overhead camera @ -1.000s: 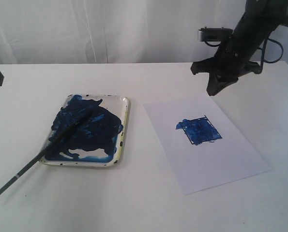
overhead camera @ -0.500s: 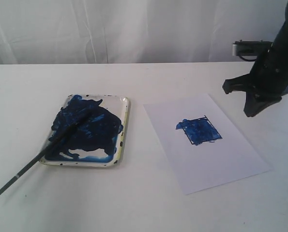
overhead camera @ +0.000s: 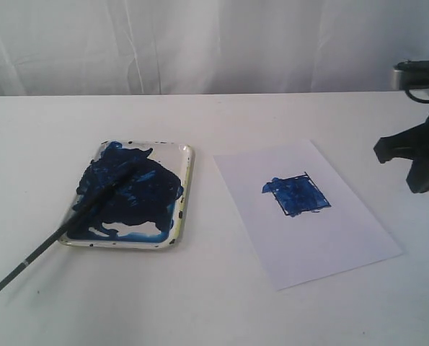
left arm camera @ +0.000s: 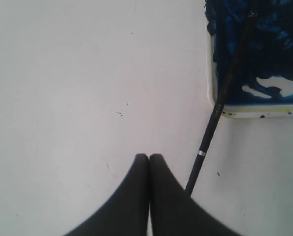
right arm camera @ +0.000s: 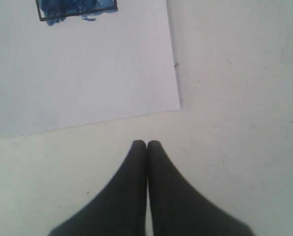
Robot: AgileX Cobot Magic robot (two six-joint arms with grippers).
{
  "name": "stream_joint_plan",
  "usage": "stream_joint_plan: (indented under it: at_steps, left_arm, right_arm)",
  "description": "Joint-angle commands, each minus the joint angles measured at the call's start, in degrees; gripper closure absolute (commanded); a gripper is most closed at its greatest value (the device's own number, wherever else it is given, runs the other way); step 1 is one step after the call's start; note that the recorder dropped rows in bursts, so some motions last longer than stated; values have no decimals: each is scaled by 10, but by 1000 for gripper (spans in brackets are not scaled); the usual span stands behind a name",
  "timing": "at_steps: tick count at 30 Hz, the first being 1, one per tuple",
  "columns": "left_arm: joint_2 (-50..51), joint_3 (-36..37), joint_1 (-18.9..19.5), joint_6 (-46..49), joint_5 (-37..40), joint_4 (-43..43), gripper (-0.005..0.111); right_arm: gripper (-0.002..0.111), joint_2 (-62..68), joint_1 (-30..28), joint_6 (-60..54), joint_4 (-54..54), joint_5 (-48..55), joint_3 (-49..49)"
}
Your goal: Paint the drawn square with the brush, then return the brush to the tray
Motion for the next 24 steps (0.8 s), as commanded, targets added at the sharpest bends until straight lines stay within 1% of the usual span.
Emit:
stream_joint_plan:
  at_steps: [1,5,12,17,19,24]
  left_arm:
    - [-35,8,0,-11,23,1,107]
    - [-81,8,-2,-17,30,0,107]
    - [-181,8,-35,-28,51,9,107]
    - [-272,8,-35,-38,62,28,107]
    - [-314,8,-35,-53,68,42,107]
    - [-422,8,-35,-57,78,56,107]
  right_arm:
    - [108,-23,-22,-6,-2,6,24]
    - [108,-75,-23,-9,-2,-12,56]
    - [108,-225,-23,-9,-13,-17,92]
    - [108,-345,-23,-12,-13,-32,92]
    - [108,-402,-23,-12,-12,-27,92]
    - [108,-547,-23,-12,-12,-17,92]
